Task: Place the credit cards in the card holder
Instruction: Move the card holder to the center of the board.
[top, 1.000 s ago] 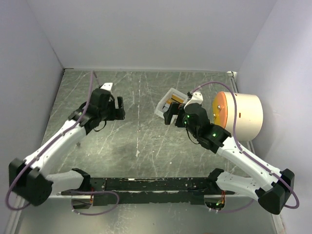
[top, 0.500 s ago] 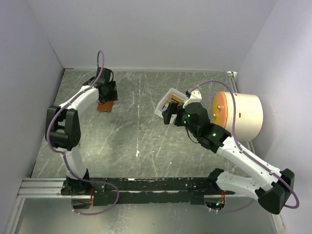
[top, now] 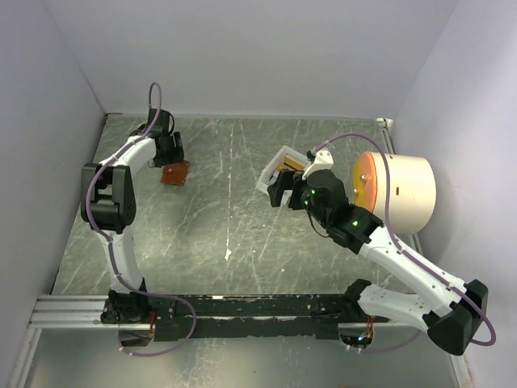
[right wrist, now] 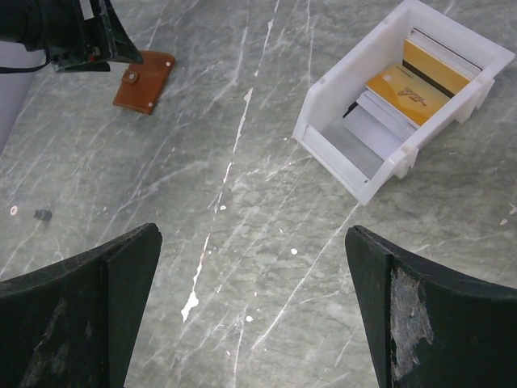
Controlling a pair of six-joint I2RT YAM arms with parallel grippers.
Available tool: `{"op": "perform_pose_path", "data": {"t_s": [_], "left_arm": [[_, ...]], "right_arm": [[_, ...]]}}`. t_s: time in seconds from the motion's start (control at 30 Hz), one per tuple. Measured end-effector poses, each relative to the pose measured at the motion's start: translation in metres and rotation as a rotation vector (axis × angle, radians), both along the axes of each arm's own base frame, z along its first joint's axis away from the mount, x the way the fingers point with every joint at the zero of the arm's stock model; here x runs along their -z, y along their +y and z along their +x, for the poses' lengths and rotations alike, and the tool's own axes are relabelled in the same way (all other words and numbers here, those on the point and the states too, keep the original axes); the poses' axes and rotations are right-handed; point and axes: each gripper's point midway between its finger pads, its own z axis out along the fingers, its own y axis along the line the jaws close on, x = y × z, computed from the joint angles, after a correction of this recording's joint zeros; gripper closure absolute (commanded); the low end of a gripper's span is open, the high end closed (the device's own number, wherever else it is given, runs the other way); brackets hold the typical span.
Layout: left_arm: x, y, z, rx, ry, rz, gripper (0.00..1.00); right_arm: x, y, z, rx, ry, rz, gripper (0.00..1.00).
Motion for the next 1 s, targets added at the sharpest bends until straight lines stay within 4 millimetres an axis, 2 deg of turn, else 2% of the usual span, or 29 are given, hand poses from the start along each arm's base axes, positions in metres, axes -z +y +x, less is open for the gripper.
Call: {"op": "perform_pose_path", "data": {"t_s": [0.1,0.27,0.4,0.53,0.67,0.83,1.0], "left_arm": [[0.009,0.001,0.006,0.012,0.013,-0.016,0.19],[0.035,-0.003,0.010,0.047,0.061,-0.033,0.21],[0.034,-0.008,0.018,0.077,0.055,-0.052,0.27],[0.034,-0.017,0.017,0.125,0.059,-0.093,0.31],[0.035,-0.026,0.012,0.153,0.075,-0.133,0.36],[0.040,-0.046,-0.006,0.194,0.101,-0.176,0.37],[0.042,-0.082,-0.047,0.259,0.151,-0.186,0.39]], "right_arm": [[0.000,0.000,0.000,-0.003,0.001,0.000,0.00],[-0.001,0.000,-0.001,-0.003,-0.001,0.003,0.00],[-0.008,-0.001,-0.003,-0.006,-0.016,0.019,0.00],[-0.016,-0.004,-0.006,-0.004,-0.034,0.035,0.01],[-0.013,-0.007,-0.007,0.004,-0.024,0.028,0.01],[-0.006,-0.009,-0.009,0.019,0.003,0.022,0.02],[0.009,-0.012,-0.013,0.029,0.051,0.014,0.03]]}}
